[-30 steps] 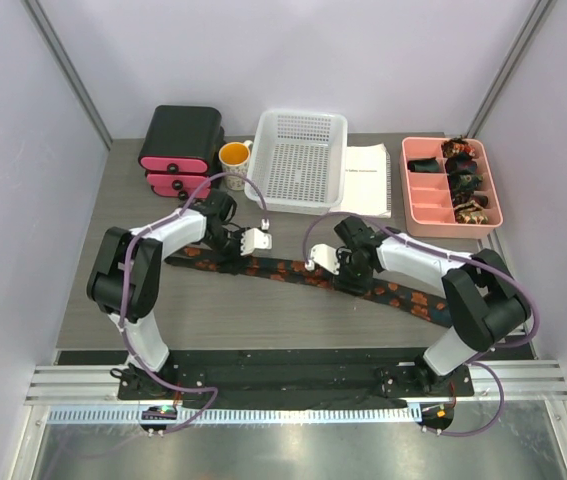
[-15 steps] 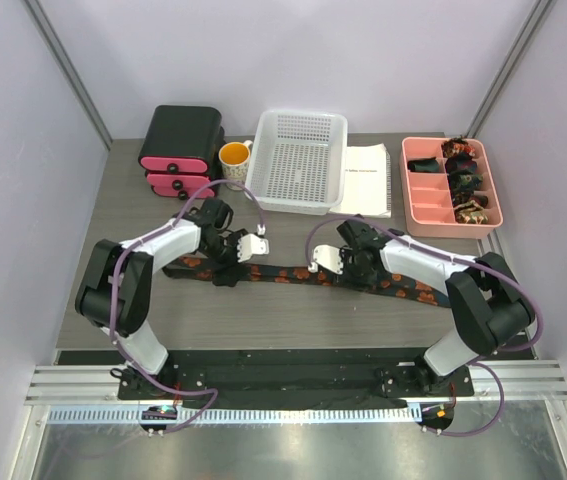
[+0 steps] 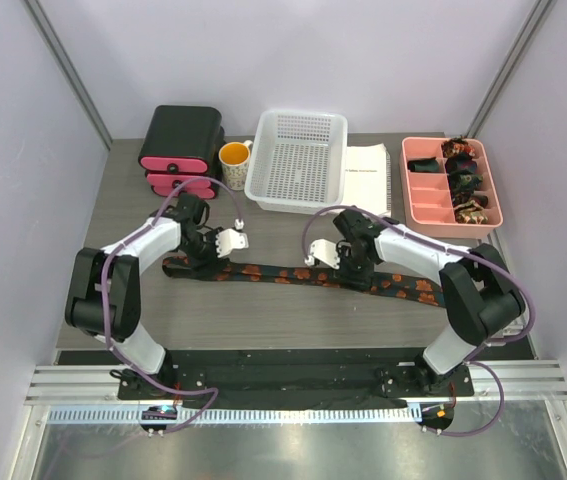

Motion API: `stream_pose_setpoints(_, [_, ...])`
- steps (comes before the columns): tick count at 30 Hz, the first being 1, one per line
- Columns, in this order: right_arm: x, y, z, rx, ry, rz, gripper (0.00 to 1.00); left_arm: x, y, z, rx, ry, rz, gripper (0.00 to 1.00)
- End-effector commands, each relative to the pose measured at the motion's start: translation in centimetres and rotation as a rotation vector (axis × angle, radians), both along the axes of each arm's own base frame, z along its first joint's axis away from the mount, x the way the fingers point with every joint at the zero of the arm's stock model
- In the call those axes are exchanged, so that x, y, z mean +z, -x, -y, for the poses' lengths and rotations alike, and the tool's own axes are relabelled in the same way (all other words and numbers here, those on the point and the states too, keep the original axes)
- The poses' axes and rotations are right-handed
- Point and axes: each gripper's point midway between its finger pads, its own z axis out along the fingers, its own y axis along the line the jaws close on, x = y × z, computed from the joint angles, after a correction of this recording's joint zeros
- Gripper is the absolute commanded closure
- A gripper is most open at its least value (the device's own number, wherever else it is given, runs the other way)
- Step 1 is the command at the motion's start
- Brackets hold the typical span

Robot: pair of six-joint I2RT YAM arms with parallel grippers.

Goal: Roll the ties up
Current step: Flatten out the tie at the center of the board.

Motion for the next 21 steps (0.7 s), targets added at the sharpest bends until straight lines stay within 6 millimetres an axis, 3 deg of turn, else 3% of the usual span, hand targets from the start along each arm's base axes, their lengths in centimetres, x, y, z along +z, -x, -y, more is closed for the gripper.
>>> stream_pose_setpoints(1, [-0.1, 0.0, 0.3, 0.018, 0.015, -0.024, 0.62, -1.7, 1.5, -1.2, -0.045, -0.061, -0.059, 0.46])
stream_pose_setpoints(8, [-1.3, -0.2, 1.8, -0.001, 0.058, -0.063, 0.78, -1.0, 1.7, -2.4, -0.068, -0.094, -0.013, 0.71])
stream_pose_setpoints(11, [-1.5, 0.0, 2.0, -0.004, 0.063, -0.073, 0.8, -0.3, 2.0, -3.3, -0.089, -0.108, 0.032, 0.81])
stream_pose_setpoints(13, [-1.5, 0.0, 2.0, -0.004, 0.063, -0.075, 0.8, 0.1, 2.4, -3.7, -0.101, -0.111, 0.045, 0.83])
stream_pose_setpoints(15, [-1.6, -0.1, 2.0, -0.005, 0.061, -0.075, 0.83, 0.5, 2.4, -3.9, -0.096, -0.108, 0.049, 0.73])
stream_pose_setpoints(17, [-1.5, -0.2, 1.9, -0.009, 0.055, -0.074, 0.86, 1.3, 1.6, -4.0, -0.069, -0.097, 0.075, 0.5])
stream_pose_setpoints(21, [-1.3, -0.2, 1.7, -0.013, 0.043, -0.074, 0.89, 2.2, -0.1, -4.7, -0.005, -0.08, 0.068, 0.48])
